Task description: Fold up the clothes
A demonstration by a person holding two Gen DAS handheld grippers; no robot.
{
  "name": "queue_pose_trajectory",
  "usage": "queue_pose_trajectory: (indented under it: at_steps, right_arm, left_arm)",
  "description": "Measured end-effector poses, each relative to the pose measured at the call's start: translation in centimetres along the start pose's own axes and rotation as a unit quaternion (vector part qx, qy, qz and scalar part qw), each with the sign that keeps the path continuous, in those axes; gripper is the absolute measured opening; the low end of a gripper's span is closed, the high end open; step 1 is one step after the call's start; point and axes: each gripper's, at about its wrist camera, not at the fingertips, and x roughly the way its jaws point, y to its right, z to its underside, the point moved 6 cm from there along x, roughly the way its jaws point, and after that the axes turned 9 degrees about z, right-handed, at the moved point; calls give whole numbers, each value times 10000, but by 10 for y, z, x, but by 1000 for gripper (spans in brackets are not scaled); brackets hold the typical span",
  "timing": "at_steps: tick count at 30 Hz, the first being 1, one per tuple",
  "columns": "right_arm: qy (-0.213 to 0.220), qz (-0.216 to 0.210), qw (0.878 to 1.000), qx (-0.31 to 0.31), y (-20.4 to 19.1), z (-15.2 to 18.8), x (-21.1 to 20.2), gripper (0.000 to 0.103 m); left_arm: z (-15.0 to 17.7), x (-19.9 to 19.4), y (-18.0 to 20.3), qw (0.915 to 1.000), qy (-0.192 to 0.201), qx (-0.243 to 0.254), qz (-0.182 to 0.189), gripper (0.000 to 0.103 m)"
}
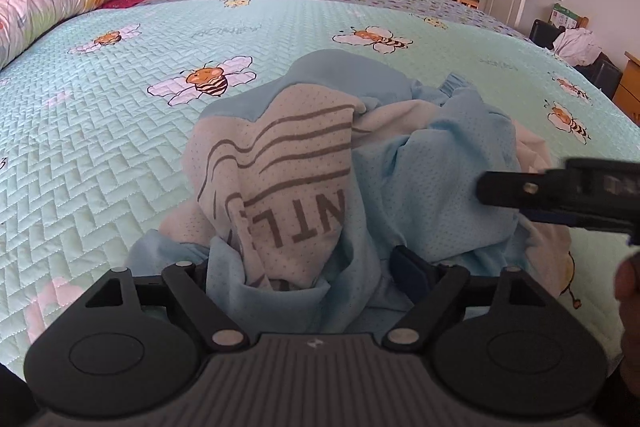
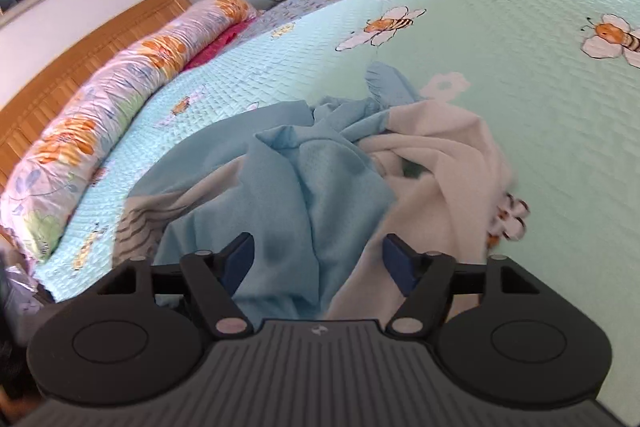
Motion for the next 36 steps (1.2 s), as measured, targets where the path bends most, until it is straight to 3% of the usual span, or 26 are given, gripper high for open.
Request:
queue_pose_trajectory:
  at_steps: [1, 3, 5, 6, 8, 12, 16, 18, 20, 22, 23, 27, 28, 29, 30, 32, 36]
  right_arm:
    - [-75, 78, 9999, -12, -1, -1, 8, 71]
    - [-182, 184, 9995, -171, -2, 1, 19, 52]
    - [-125, 300, 9990, -294, 0, 0, 20, 6]
    - [-37, 344, 9992, -181, 7, -2, 15, 2]
    - [229, 515, 9983, 170, 27, -8, 2, 2]
    - [697, 1110, 9901, 504, 68, -14, -28, 1]
    - [752, 1038, 9910, 392, 69, 0, -43, 10]
    - [791, 888, 9923, 336, 57, 10, -45, 24]
    - [734, 708, 9946, 217, 40, 20, -39, 47]
    - [533, 604, 9967, 64, 27, 30, -28, 61]
    - [491, 666, 9966, -12, 24, 35, -22, 62]
    - [761, 862, 9920, -526, 16, 47, -19, 59]
    - [798, 919, 9910, -562, 18, 46, -20, 40]
    - [833, 944, 9904, -574, 19, 45, -21, 14]
    - [879, 901, 9908, -490, 24, 41, -23, 8]
    - [1126, 1021, 9882, -197, 40, 29, -32, 5]
    - [1679, 1852, 9679, 279, 70, 11, -53, 4]
  left_arm:
    - [0, 1, 0, 10000, 29, 37, 6, 90]
    - [3, 3, -2, 9999, 101, 103, 45, 93]
    - [5, 2, -3, 9996, 195, 145, 139, 96]
    - [6, 2, -3, 9994, 237, 161, 197, 97]
    - [9, 2, -4, 9988, 303, 207, 337, 103]
    - [18, 4, 1, 9969, 474, 502, 383, 103]
    - [19, 3, 1, 9961, 581, 564, 358, 103]
    - [16, 1, -1, 9966, 514, 479, 430, 103]
    - [15, -4, -4, 9969, 507, 353, 495, 103]
    - [13, -13, -8, 9967, 574, 177, 539, 103]
    - [12, -19, -9, 9962, 662, 68, 567, 103]
    - [8, -35, -20, 9943, 939, -196, 461, 103]
    - [8, -35, -24, 9945, 934, -267, 400, 103]
    - [9, -33, -28, 9947, 886, -364, 365, 103]
    - [11, -32, -33, 9949, 832, -467, 330, 103]
    - [14, -34, -40, 9944, 812, -615, 265, 103]
    - [13, -44, -45, 9934, 929, -642, 184, 103]
